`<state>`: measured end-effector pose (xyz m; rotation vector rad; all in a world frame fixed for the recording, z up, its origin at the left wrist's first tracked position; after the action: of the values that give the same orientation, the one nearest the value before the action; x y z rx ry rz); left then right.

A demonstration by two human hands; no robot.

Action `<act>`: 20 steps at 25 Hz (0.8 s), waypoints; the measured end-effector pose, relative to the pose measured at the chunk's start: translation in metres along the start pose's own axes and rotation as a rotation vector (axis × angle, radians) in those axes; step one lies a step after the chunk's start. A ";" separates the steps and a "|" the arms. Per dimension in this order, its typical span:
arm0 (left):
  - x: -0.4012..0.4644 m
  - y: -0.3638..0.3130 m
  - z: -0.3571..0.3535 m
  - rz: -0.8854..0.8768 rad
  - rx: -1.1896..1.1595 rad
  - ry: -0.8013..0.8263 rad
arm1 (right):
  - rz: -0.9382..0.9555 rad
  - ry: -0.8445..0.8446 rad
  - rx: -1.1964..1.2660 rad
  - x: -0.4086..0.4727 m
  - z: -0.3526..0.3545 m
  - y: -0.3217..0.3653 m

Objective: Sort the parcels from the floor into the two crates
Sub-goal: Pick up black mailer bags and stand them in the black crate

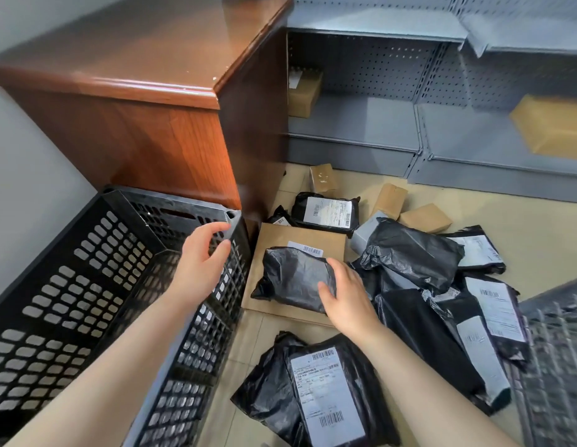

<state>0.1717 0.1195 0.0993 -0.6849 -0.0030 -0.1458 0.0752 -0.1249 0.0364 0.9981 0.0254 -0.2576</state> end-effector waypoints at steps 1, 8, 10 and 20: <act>-0.001 -0.006 -0.006 -0.047 0.040 0.021 | -0.012 -0.005 -0.003 -0.003 0.006 -0.001; -0.021 -0.029 -0.092 0.036 0.140 0.399 | -0.359 0.089 0.195 -0.012 0.018 -0.025; -0.026 -0.024 -0.110 0.198 0.101 0.431 | -0.435 0.114 0.220 -0.013 0.014 -0.032; -0.027 -0.006 -0.144 0.552 -0.037 0.422 | -0.605 0.129 0.481 -0.007 0.003 -0.054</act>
<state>0.1379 0.0274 -0.0096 -0.6593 0.5902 0.2435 0.0563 -0.1535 -0.0053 1.4719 0.4026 -0.7778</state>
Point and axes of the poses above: each hand's wrist, its own x-axis towards the middle knuckle, its own z-axis out of the back of the hand, y = z × x, the point moved 1 cm from there along x, towards the middle knuckle, and after that the axes turned 14 degrees about x, right-handed, at the moved point
